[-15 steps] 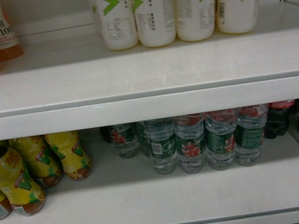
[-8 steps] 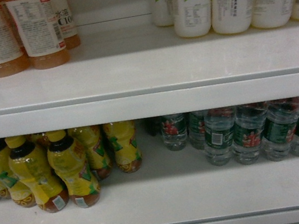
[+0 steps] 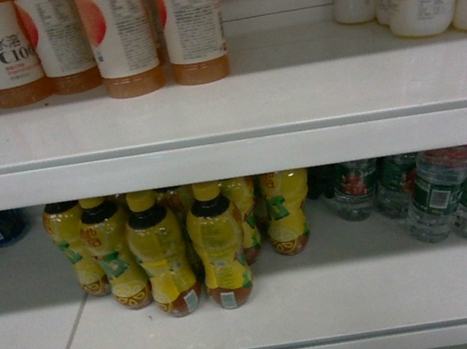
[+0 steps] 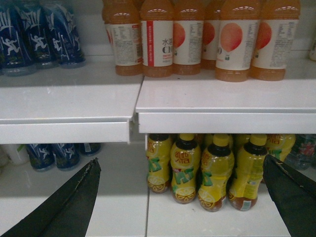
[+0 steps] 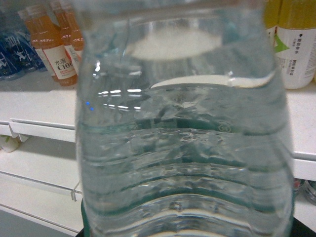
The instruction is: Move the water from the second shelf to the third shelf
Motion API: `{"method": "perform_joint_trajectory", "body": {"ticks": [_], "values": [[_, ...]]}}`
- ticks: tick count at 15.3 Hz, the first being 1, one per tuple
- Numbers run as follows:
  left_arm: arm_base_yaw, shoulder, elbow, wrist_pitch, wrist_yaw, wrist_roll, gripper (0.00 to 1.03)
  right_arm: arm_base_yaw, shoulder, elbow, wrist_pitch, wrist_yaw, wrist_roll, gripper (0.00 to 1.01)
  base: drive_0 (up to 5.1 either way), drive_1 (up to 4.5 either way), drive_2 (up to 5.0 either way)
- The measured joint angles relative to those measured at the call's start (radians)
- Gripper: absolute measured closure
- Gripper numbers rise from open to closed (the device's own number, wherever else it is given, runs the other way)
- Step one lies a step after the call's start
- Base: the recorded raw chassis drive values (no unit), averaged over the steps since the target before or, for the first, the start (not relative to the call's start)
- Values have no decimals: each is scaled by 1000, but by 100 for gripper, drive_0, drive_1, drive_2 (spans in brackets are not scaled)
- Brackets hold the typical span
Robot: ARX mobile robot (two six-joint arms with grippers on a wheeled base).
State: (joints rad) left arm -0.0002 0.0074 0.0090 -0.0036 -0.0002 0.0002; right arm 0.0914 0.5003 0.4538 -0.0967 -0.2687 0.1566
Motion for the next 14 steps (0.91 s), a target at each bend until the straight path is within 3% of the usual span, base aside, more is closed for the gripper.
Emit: {"method": "perform_joint_trajectory", "body": {"ticks": [14], "values": [[0, 0, 0, 1, 0, 0, 5, 0, 2, 0, -1, -4, 0, 59, -436, 211, 211]]}}
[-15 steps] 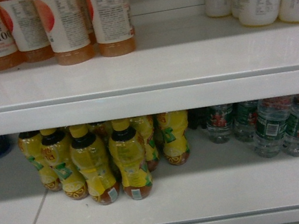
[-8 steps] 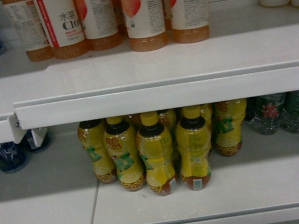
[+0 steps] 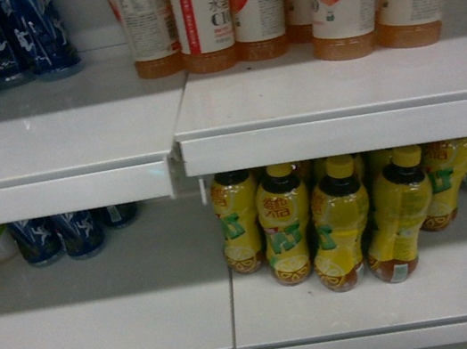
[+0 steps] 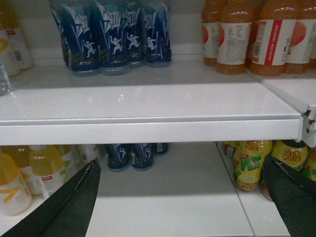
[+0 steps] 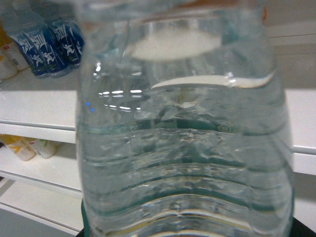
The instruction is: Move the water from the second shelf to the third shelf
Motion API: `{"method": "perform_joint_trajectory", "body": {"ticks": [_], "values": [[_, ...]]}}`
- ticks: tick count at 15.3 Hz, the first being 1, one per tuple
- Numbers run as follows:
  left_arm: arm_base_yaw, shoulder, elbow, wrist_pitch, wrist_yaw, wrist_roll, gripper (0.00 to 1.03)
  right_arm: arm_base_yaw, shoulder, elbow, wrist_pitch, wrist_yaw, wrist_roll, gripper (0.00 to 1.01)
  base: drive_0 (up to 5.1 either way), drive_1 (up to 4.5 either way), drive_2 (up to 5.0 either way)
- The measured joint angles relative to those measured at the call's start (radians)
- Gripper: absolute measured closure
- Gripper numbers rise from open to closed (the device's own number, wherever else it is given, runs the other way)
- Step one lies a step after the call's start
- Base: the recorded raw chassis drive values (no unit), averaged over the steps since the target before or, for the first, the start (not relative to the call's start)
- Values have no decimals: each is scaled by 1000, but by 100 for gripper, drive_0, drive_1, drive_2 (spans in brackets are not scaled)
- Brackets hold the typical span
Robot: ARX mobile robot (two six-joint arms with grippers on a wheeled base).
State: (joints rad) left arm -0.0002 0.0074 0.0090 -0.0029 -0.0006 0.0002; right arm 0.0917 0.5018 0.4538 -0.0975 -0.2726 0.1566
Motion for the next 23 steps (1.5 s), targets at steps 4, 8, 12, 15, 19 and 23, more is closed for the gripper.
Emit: {"method": "perform_joint_trajectory", "body": {"ticks": [4, 8, 12, 15, 19, 23], "values": [[0, 0, 0, 0, 0, 0, 5, 0, 0, 0, 0, 0, 0, 59, -436, 207, 207], [0, 0, 0, -1, 0, 0, 5, 0, 0, 0, 0, 0, 0, 59, -428, 210, 210], [0, 0, 0, 0, 0, 0, 5, 0, 0, 0, -1, -1, 0, 59, -431, 205, 205], [0, 0, 0, -2, 0, 0, 5, 0, -2, 0, 2, 0, 0, 59, -429, 208, 208], [0, 0, 0, 0, 0, 0, 5, 0, 0, 0, -1, 0, 0, 59, -431, 205, 205], [0, 0, 0, 0, 0, 0, 5, 0, -2, 0, -3, 0, 0, 59, -442, 194, 194]]}}
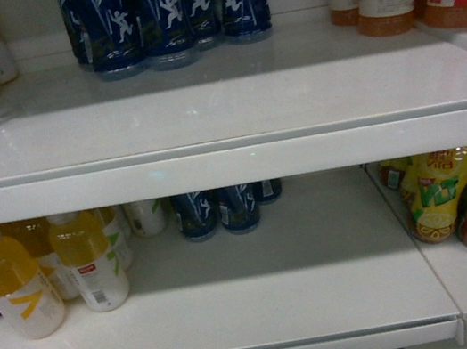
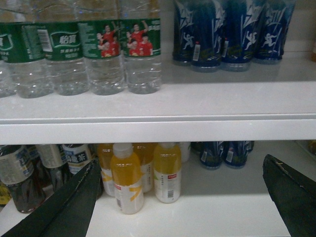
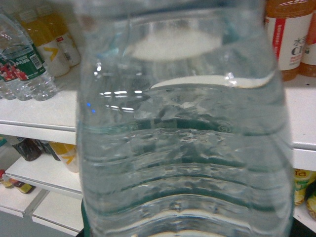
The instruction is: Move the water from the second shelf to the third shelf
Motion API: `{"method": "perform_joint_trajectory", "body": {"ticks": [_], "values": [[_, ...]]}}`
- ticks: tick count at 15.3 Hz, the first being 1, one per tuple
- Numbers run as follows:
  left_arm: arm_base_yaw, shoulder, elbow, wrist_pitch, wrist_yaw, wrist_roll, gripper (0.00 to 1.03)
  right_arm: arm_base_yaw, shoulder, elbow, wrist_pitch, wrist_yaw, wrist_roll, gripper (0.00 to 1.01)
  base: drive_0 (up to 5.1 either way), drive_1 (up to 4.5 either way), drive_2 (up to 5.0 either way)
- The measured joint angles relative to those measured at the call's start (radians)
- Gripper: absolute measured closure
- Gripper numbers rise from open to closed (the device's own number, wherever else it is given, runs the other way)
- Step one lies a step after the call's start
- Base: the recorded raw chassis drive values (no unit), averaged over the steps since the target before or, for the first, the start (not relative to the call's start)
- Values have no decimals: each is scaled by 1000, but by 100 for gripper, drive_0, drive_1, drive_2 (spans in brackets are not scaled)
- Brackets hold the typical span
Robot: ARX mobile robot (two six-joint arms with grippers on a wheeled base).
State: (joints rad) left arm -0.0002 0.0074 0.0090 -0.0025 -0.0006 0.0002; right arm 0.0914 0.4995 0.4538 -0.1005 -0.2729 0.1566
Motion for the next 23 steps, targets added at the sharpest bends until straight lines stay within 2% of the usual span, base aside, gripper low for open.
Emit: {"method": "perform_joint_trajectory", "body": {"ticks": [23], "values": [[0, 0, 0, -1, 0, 0, 5, 0, 2, 0, 3, 2, 0, 59, -411, 203, 203]]}}
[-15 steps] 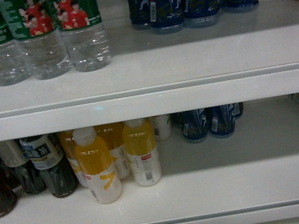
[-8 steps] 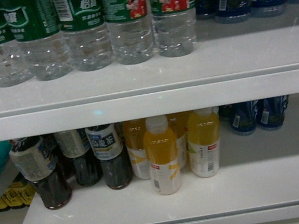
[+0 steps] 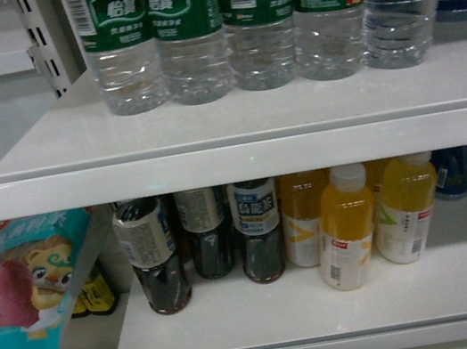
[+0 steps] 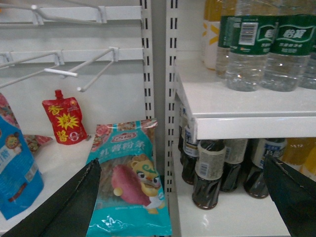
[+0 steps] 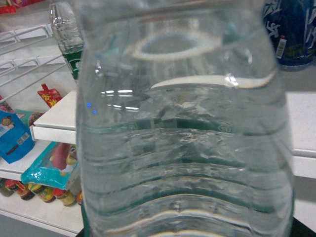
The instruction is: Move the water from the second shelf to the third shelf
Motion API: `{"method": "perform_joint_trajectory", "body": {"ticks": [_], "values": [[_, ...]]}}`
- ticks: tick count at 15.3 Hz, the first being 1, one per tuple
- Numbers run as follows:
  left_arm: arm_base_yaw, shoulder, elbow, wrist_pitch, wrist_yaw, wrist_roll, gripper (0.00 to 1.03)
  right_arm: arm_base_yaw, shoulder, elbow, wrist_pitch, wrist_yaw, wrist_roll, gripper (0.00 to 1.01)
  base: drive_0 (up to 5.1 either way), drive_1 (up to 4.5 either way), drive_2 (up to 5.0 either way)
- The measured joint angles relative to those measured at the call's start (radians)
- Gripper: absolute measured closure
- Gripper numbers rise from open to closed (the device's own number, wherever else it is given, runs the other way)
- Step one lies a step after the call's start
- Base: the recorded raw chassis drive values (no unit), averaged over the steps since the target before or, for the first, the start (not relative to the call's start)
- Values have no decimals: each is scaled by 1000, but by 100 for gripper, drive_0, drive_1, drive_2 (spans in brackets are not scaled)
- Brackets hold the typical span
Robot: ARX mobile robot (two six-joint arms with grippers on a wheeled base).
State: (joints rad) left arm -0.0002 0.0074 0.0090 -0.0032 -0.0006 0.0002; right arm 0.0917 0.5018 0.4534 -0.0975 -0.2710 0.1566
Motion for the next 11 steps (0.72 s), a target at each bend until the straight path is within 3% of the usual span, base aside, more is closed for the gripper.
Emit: {"method": "perform_joint_trajectory", "body": {"ticks": [7, 11], "values": [[0, 0, 0, 0, 0, 0, 5, 0, 0, 0, 0, 0, 0, 59, -406, 205, 205], [0, 0, 0, 0, -3, 0, 5, 1, 0, 0, -2, -14, 0, 59, 0, 0, 0]]}}
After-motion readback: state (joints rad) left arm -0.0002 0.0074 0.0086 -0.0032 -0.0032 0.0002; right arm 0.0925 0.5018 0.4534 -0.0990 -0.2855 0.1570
